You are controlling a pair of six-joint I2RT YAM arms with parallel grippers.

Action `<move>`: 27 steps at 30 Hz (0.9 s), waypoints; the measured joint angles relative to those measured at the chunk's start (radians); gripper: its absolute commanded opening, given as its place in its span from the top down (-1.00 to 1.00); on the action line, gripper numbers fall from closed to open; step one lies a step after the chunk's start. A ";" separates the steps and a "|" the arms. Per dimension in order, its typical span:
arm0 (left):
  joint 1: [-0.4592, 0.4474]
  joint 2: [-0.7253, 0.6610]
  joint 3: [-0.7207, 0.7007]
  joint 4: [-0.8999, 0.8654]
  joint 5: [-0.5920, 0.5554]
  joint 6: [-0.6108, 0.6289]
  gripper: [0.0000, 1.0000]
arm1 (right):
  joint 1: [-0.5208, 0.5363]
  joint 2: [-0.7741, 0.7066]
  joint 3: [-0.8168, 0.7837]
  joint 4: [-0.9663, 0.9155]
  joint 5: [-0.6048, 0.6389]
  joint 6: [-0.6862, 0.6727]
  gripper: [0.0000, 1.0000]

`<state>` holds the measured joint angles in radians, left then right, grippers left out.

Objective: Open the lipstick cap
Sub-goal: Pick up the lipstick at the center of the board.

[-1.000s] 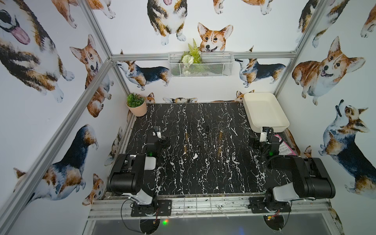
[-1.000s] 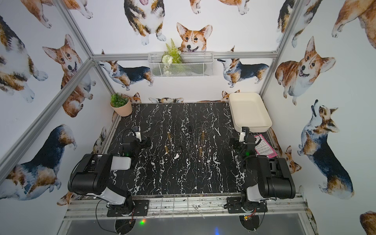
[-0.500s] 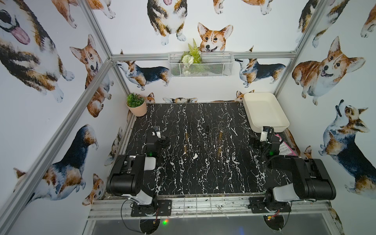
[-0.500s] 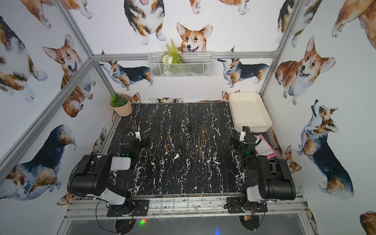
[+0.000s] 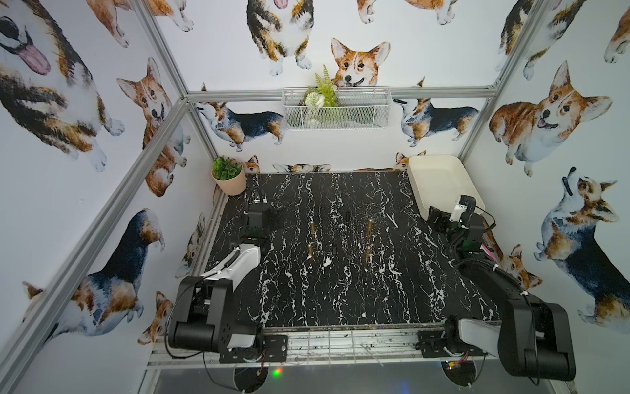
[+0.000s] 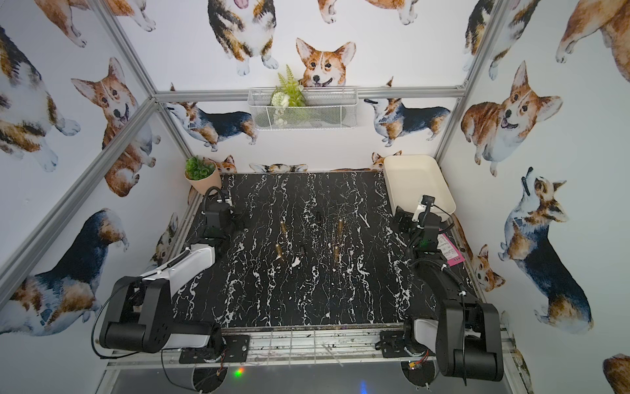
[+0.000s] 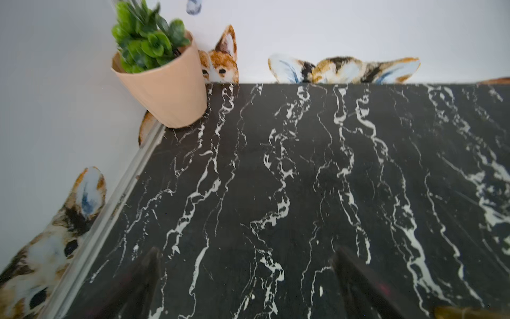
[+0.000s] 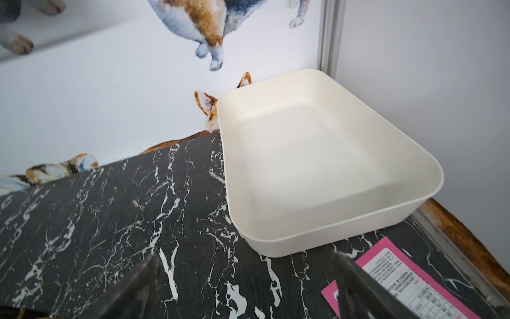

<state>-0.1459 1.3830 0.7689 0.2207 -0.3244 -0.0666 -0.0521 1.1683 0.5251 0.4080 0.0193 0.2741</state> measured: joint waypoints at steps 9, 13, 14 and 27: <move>-0.029 -0.053 0.273 -0.409 0.029 -0.108 -0.86 | -0.001 -0.084 0.120 -0.179 -0.065 0.166 -0.99; -0.049 -0.044 0.350 -0.575 0.076 -0.140 -0.82 | -0.001 -0.142 0.145 -0.247 -0.076 0.219 -0.99; -0.055 -0.035 0.381 -0.616 0.095 -0.146 -0.82 | -0.001 -0.151 0.158 -0.276 -0.085 0.235 -0.99; -0.130 0.118 0.619 -0.950 0.224 -0.168 -0.71 | 0.154 -0.090 0.301 -0.515 -0.180 0.247 -0.94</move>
<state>-0.2760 1.5013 1.3880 -0.7296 -0.1001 -0.2348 0.1024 1.0782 0.8265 -0.1074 -0.1612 0.5209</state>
